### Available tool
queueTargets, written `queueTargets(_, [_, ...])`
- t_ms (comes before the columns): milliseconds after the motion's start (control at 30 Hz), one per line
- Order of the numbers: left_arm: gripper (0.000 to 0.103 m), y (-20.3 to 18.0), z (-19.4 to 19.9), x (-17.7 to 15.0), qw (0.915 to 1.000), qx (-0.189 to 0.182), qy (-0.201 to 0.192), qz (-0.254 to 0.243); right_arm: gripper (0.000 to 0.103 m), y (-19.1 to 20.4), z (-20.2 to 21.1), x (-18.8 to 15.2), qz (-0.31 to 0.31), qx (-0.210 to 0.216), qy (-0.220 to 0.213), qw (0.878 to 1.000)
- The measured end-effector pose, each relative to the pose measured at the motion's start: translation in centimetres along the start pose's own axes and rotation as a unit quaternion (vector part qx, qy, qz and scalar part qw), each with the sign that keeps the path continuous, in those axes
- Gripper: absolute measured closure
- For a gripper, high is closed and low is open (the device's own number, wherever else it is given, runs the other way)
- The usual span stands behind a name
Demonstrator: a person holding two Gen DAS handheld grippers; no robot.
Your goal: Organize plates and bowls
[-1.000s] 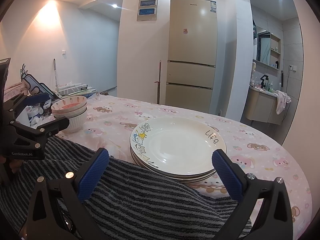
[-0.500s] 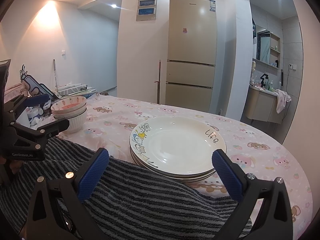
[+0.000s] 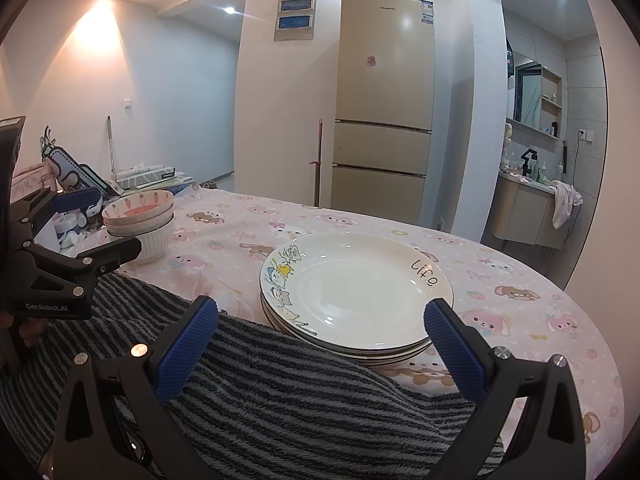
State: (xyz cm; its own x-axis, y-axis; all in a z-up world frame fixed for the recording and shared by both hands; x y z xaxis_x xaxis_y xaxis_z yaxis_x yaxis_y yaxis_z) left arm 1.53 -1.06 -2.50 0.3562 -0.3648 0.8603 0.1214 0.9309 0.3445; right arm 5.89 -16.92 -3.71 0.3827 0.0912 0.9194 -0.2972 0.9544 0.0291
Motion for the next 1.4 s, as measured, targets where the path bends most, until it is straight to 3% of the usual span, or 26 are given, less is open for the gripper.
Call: queueTargets(1400, [0.0,0.04,-0.24,0.02,1.0,-0.005,0.005,0.0,0.0,-0.11,-0.41,-0.11,-0.004,0.002,0.0,1.0])
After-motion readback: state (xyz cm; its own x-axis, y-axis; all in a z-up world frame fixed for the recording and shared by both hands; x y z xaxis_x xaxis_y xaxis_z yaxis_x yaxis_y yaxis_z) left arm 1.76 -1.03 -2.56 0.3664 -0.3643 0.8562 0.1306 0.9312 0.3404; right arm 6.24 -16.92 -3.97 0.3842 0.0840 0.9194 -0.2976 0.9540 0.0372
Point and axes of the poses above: each gripper's, at about its wrist camera, not at the fingertips, and z roughly against the way its jaws point, y to its left, x to its top, the point moved 6 cm from there along -z, roughly the way its jaws point, and after that the axes turned 7 degrees about -z, right-handed, at the moved point
